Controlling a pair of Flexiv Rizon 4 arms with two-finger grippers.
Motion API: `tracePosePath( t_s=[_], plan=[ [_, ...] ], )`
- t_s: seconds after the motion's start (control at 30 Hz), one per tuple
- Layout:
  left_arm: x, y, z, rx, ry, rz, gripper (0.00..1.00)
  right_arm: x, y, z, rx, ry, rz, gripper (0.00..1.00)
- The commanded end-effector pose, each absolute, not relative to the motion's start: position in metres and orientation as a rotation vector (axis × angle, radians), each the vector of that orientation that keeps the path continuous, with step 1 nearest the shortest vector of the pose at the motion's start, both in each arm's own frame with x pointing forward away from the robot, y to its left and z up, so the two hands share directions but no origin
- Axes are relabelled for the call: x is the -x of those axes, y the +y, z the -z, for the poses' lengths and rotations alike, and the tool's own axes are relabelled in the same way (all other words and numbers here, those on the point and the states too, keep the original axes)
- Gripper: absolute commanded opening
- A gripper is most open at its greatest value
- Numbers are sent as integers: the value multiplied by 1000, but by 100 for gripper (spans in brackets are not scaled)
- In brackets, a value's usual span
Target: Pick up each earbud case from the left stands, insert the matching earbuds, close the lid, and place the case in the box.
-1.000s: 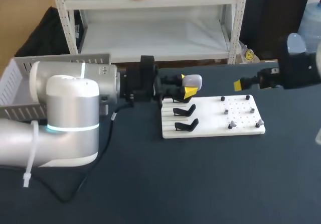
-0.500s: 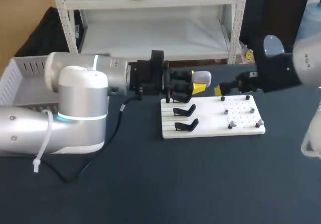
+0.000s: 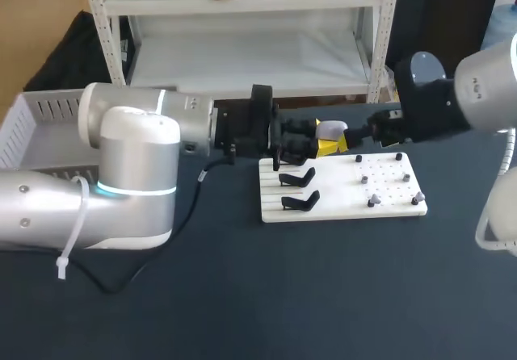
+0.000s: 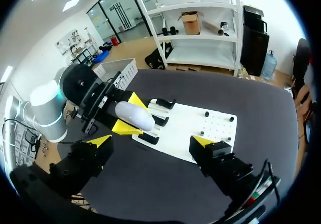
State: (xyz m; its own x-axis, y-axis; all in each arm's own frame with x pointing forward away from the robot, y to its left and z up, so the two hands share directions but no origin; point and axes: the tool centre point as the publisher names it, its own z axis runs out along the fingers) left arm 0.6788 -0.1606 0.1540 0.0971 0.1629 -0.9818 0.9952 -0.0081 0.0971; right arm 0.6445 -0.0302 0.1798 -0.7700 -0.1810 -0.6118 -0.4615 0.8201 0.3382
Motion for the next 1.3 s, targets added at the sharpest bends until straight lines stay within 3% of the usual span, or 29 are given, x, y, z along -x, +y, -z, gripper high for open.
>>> tracePosePath(
  t_s=[0.03, 1.3],
  plan=[
    [-675, -161, -154, -1359, 1257, 1043, 0, -649, -23, -179, 465, 2434, -616, 100],
    [-661, -157, -162, -1355, 1235, 1046, 0, -651, -30, -183, 482, 2452, -567, 100]
  ],
)
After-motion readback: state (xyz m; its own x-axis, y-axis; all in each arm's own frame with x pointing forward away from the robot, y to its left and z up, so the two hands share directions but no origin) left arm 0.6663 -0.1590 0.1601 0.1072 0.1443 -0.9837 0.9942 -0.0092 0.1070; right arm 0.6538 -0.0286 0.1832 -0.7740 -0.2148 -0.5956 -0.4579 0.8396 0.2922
